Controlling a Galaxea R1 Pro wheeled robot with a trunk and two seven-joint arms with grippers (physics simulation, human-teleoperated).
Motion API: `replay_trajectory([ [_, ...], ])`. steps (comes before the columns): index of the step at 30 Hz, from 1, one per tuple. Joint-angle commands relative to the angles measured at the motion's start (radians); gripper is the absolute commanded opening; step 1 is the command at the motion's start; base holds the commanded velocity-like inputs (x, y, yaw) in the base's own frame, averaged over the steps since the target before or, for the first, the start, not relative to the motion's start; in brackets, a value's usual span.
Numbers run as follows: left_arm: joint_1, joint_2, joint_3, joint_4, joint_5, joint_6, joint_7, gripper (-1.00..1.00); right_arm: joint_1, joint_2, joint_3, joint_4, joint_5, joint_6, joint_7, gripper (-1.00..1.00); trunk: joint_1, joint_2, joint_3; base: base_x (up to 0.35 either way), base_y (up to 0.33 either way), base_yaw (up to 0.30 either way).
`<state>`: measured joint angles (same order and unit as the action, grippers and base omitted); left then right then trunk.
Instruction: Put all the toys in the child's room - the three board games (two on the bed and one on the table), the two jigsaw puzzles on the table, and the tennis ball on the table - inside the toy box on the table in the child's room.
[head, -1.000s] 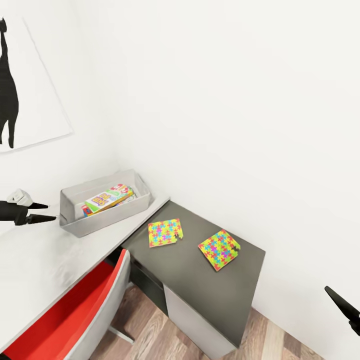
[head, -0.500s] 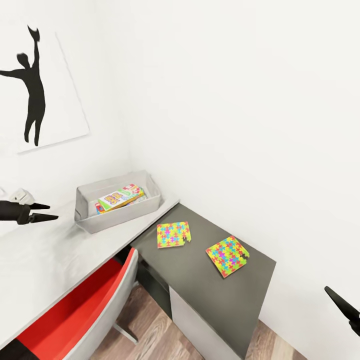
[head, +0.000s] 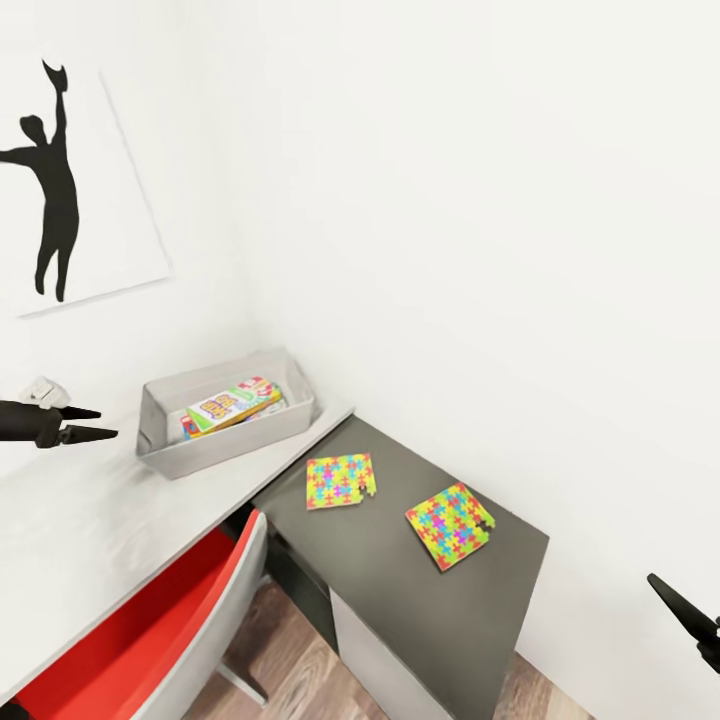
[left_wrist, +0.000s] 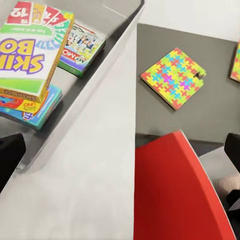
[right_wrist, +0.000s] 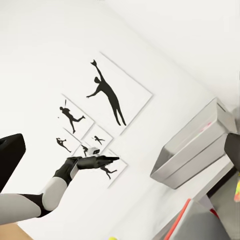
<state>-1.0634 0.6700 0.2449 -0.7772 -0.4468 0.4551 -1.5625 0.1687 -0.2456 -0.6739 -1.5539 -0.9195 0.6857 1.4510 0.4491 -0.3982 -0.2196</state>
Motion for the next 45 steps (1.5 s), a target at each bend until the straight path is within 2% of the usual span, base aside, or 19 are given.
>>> replay_trajectory([
  [1,-0.001,-0.001,0.003,-0.001,-0.010,0.012,-0.008,1.00,0.000,0.000,0.000,0.000,-0.004,0.011,0.000,1.00,0.001,-0.002,-0.001,0.129,-0.079,-0.074],
  [13,-0.001,0.000,0.003,-0.001,-0.009,0.016,-0.008,1.00,0.000,-0.001,-0.001,0.000,-0.004,0.012,0.000,1.00,0.001,-0.002,0.010,0.036,-0.022,-0.088],
  [45,-0.001,0.002,0.002,-0.001,-0.009,0.013,-0.008,1.00,0.000,0.002,-0.008,0.000,-0.004,0.011,0.002,1.00,0.001,-0.002,0.011,0.001,0.000,-0.004],
])
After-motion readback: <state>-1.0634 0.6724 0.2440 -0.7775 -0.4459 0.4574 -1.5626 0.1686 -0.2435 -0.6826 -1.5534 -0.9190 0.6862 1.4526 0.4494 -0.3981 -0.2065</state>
